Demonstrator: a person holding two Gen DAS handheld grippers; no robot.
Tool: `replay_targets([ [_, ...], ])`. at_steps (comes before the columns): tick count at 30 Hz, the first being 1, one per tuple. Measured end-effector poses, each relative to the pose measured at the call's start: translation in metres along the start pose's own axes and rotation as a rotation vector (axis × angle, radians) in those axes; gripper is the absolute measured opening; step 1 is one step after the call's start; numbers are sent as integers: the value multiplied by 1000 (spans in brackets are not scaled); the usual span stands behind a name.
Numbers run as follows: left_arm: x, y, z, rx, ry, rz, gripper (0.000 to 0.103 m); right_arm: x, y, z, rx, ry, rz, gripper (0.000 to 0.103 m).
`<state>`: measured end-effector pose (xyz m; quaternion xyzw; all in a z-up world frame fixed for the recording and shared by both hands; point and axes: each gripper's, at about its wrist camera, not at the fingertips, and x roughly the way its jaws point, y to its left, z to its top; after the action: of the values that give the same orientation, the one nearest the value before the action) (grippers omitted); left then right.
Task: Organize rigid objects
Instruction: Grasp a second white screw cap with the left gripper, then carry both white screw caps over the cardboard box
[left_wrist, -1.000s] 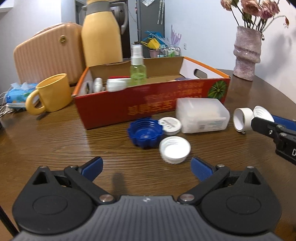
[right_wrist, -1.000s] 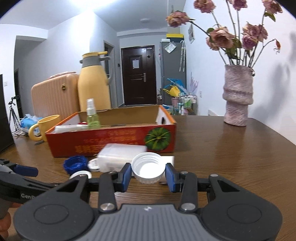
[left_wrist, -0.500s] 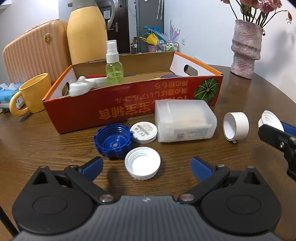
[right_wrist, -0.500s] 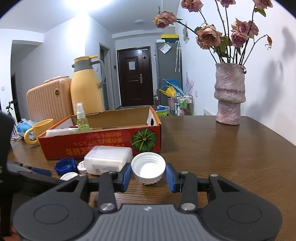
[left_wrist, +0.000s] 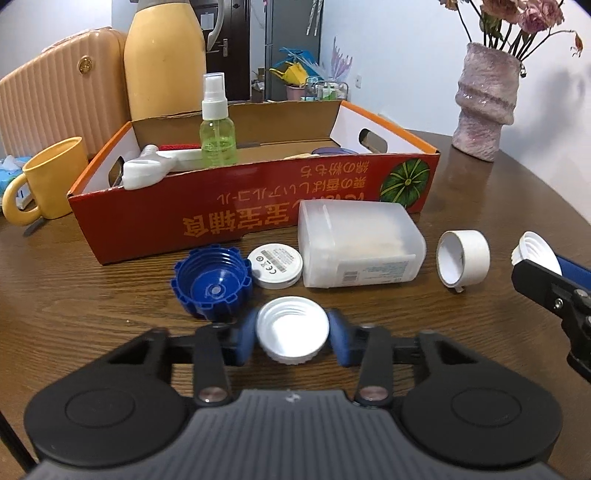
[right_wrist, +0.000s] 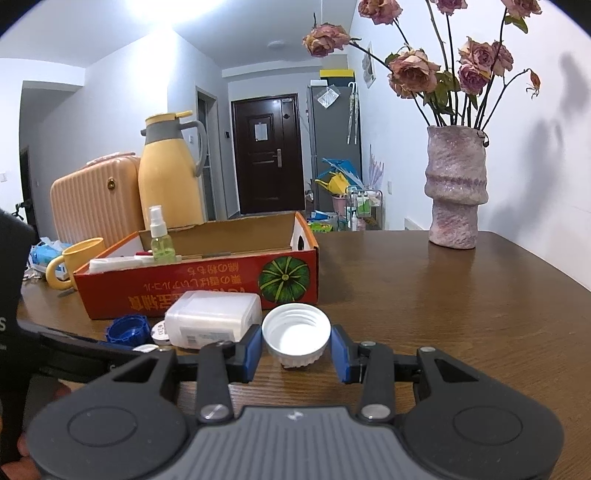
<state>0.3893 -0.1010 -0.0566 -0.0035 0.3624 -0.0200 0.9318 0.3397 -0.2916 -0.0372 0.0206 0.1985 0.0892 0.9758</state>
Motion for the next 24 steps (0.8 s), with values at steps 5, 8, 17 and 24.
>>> replay_targets([
  [5,-5,3,-1,0,-13,-13,41,0,-3,0,8,-10,-14,39],
  [8,-12,4,-2,7,-40,-11,41,0,-5,-1,18,-14,-20,39],
  [17,-35,14,-8,18,-100,-24,41,-4,-1,-2,-4,-52,-19,39],
  [24,-59,29,-10,-5,-158,-39,41,-12,7,-1,-3,-101,-14,39],
])
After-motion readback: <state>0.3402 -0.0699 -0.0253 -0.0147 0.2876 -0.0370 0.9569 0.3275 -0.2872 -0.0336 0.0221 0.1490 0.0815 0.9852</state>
